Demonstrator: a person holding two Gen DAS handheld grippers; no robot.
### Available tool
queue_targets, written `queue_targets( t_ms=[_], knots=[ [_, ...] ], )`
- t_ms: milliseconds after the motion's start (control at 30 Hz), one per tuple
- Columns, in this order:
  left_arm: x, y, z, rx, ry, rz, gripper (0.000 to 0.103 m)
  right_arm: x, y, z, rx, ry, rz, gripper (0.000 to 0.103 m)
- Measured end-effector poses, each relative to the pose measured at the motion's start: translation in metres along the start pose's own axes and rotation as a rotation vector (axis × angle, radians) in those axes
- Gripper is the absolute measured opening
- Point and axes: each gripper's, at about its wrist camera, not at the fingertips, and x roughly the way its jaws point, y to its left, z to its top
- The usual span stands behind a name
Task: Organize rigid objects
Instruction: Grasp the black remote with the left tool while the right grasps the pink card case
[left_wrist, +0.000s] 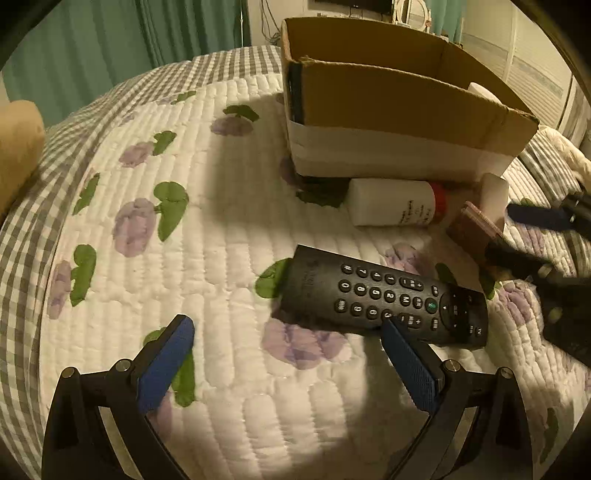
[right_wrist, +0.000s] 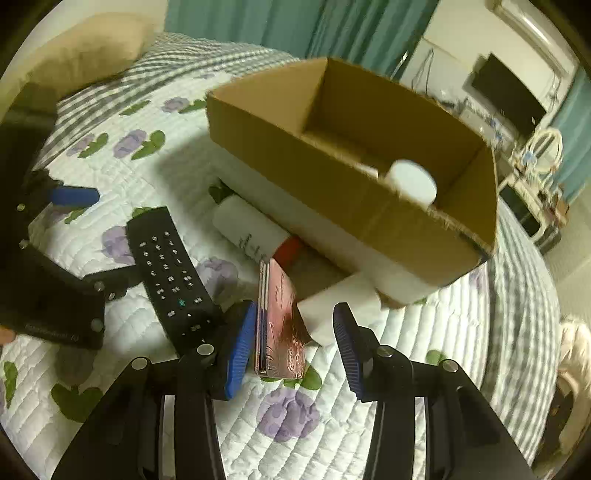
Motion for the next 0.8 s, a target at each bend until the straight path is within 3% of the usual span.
queue_targets(
  t_ms=[133, 200, 233, 367, 533, 633, 800],
  knots=[
    [-0.001, -0.004, 0.002, -0.011, 0.023, -0.021, 0.103, 0.015, 0.005, -0.005, -0.015, 0.020, 0.002, 0.040],
    [-0.005, -0.005, 0.000, -0.019, 0.028, -0.038, 0.103, 0.013, 0.005, -0.002, -0.022, 0.009, 0.002, 0.025],
    [-0.007, -0.006, -0.001, -0.025, 0.029, -0.052, 0.103, 0.011, 0.006, -0.001, -0.029, 0.000, 0.008, 0.011],
    [-0.005, -0.013, -0.001, -0.053, 0.058, -0.067, 0.103, -0.002, -0.002, 0.004, -0.004, -0.016, 0.048, 0.009],
    [0.006, -0.023, 0.012, -0.135, 0.098, -0.175, 0.102, -0.020, -0.011, 0.005, -0.012, -0.046, 0.064, 0.009],
    [0.018, -0.026, 0.025, -0.227, 0.116, -0.284, 0.094, -0.024, -0.013, 0.008, -0.016, -0.050, 0.069, 0.009],
    [0.032, -0.035, 0.039, -0.253, 0.120, -0.224, 0.065, -0.025, -0.021, 0.004, 0.009, -0.051, 0.089, 0.009]
  ],
)
